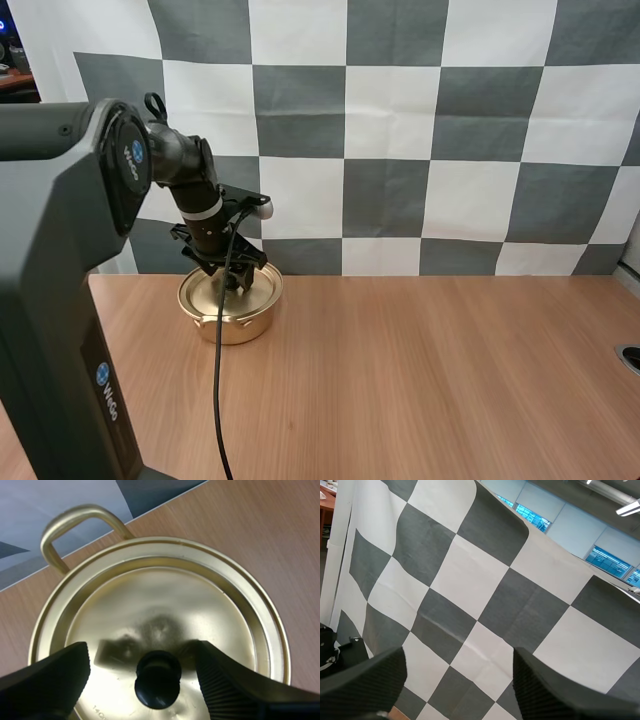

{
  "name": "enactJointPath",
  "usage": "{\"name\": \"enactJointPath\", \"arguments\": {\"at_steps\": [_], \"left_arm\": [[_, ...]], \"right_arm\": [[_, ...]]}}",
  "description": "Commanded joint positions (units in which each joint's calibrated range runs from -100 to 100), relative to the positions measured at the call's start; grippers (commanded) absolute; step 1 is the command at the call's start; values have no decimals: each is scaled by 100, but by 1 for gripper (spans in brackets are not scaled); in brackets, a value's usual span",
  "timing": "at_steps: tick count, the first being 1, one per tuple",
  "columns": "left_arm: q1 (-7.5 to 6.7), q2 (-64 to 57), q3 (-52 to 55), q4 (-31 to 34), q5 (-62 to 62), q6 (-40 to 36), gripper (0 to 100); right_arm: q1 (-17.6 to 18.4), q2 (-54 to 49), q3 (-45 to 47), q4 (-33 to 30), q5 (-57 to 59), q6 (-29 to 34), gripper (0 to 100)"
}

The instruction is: Open the pot, put the car inside, and close it

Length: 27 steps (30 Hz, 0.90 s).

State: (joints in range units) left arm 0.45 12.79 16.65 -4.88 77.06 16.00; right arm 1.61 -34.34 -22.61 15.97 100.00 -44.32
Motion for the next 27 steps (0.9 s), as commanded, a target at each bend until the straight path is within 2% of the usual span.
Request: {"name": "enactJointPath", "arguments": {"at_steps": [1, 13, 27], "left_arm": [[3, -13, 4, 2, -243, 13, 100], [3, -453, 4, 91, -225, 13, 100], [3, -2174, -216, 128, 19, 13, 100]], "right_arm": [[0, -1, 0, 4, 0, -2, 100], [0, -1, 0, 4, 0, -2, 100], [0, 10, 0, 26, 0, -2, 100]]}}
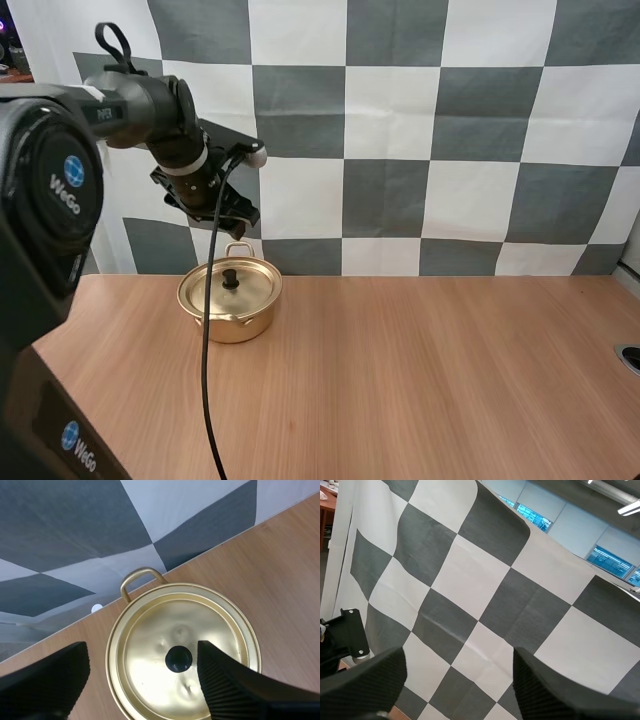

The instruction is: Open the pot, put the car inside, and close it

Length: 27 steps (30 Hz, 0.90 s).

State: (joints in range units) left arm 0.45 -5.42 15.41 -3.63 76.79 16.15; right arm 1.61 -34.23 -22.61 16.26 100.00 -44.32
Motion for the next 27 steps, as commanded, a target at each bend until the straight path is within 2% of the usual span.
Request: {"name": "enactJointPath", "arguments": {"at_steps": [1, 7, 8, 9, 10, 11, 12, 16, 17, 18, 19, 20, 23, 27], "left_arm": [[3, -515, -216, 3, 137, -2, 100], [3, -1862, -1252, 3, 206, -435, 100], [3, -2043, -1447, 3, 206, -533, 88], [3, -2201, -1631, 3, 206, -749, 70], [3, -2306, -1804, 28, 206, -1038, 41], [3, -2430, -1961, 133, 206, -1401, 7], [3, -2539, -2095, 239, 167, -1643, 1], [3, -2909, -2493, 318, 151, -1820, 0], [3, -3007, -2566, 363, 176, -1885, 0], [3, -3084, -2608, 422, 199, -1938, 0], [3, -3184, -2670, 491, 216, -2000, 0], [3, -3305, -2727, 611, 274, -2060, 0], [3, -3599, -2808, 895, 436, -2219, 0], [3, -4093, -2906, 1203, 1033, -2385, 0]], "right_arm": [[0, -1, 0, -17, 0, 26, 100], [0, -1, 0, -224, 0, 369, 100], [0, -1, 0, -240, 0, 438, 100], [0, -1, 0, -240, 0, 530, 100], [0, -1, 0, -240, 0, 630, 100], [0, -1, 0, -240, 0, 704, 100], [0, -1, 0, -240, 0, 809, 100], [0, -1, 0, -266, 0, 1012, 100], [0, -1, 0, -301, 0, 1084, 83], [0, -1, 0, -361, 0, 1167, 60], [0, -1, 0, -483, 0, 1294, 26], [0, -1, 0, -720, 0, 1582, 0], [0, -13, 0, -1270, 0, 1795, 0], [0, -13, 0, -1487, 0, 2055, 0]]}}
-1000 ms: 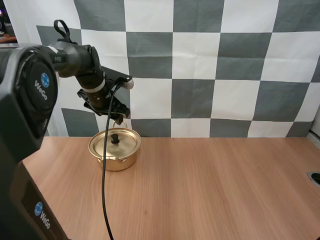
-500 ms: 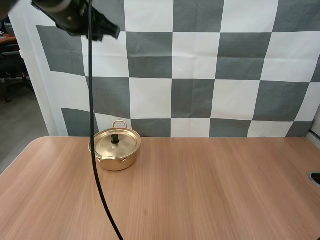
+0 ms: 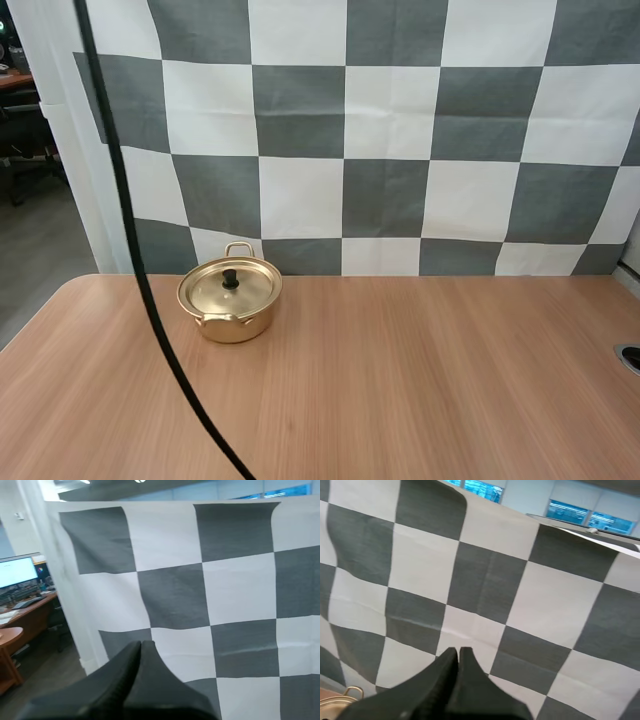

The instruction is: Open the pot, put the car inside, and close it

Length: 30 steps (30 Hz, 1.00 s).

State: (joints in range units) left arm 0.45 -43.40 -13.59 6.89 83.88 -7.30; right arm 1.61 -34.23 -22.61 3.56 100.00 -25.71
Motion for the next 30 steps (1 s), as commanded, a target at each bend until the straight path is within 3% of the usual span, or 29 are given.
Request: {"name": "enactJointPath", "arguments": {"at_steps": [1, 6, 10, 14, 19, 24, 30], "left_arm": [[3, -384, -6, 151, 423, -49, 0], [3, -773, -6, 233, 938, -142, 0], [3, -1071, -6, 469, 1612, -655, 0], [3, -1492, 354, 585, 1612, -979, 0], [3, -2282, 1856, 277, 1612, -989, 0], [3, -3199, 3770, 106, -86, -989, 0], [3, -4062, 6120, 119, -2471, -980, 0]], "right_arm": [[0, -13, 0, -216, 0, 225, 0], [0, -13, 12, -230, 0, 334, 0], [0, -91, 139, -164, 0, 371, 0], [0, -538, 781, 16, 0, 371, 0], [0, -1565, 2164, 85, -432, 371, 0], [0, -2550, 3622, 76, -1354, 371, 0], [0, -2999, 4976, 47, -1864, 371, 0]]}}
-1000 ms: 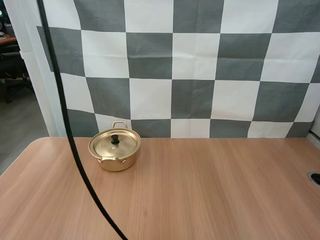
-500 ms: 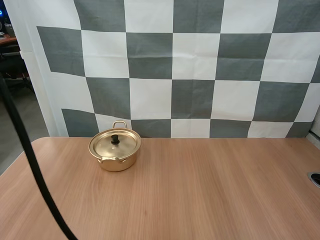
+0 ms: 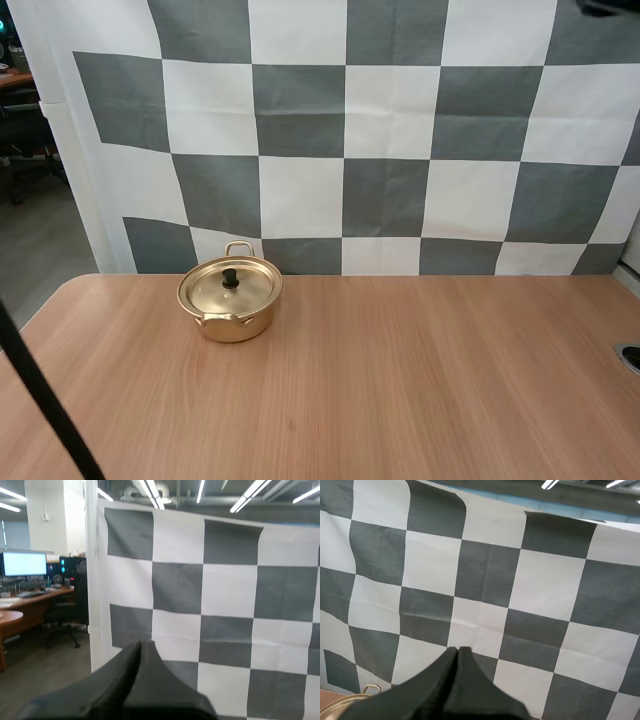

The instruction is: Open the pot, put the car inside, and close it

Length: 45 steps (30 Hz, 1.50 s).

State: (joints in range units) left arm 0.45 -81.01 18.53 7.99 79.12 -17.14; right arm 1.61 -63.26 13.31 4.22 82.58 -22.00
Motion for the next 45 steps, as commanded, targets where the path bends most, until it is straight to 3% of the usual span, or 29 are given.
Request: {"name": "enactJointPath", "arguments": {"at_steps": [1, 9, 19, 25, 32, 40, 45], "left_arm": [[3, -405, 3200, 61, -2322, 5, 0], [3, -656, 5426, 416, -4770, 5, 0], [3, -656, 6357, 468, -4385, -4, 0], [3, -656, 6895, 468, -4403, -4, 0], [3, -656, 7740, 468, -4991, -4, 0], [3, -656, 8014, 473, -5240, -4, 0], [18, -842, 8116, 473, -5246, -4, 0]], "right_arm": [[0, -96, 1568, -31, -188, 0, 0], [0, -96, 2636, -422, -1494, 114, 0], [0, -96, 2956, -543, -1855, 113, 0], [0, -54, 3151, -682, -2644, 113, 0], [0, -54, 4496, -617, -4476, 373, 0], [0, -54, 5942, -488, -6412, 373, 0], [0, -94, 6544, -488, -6304, 373, 0]]}}
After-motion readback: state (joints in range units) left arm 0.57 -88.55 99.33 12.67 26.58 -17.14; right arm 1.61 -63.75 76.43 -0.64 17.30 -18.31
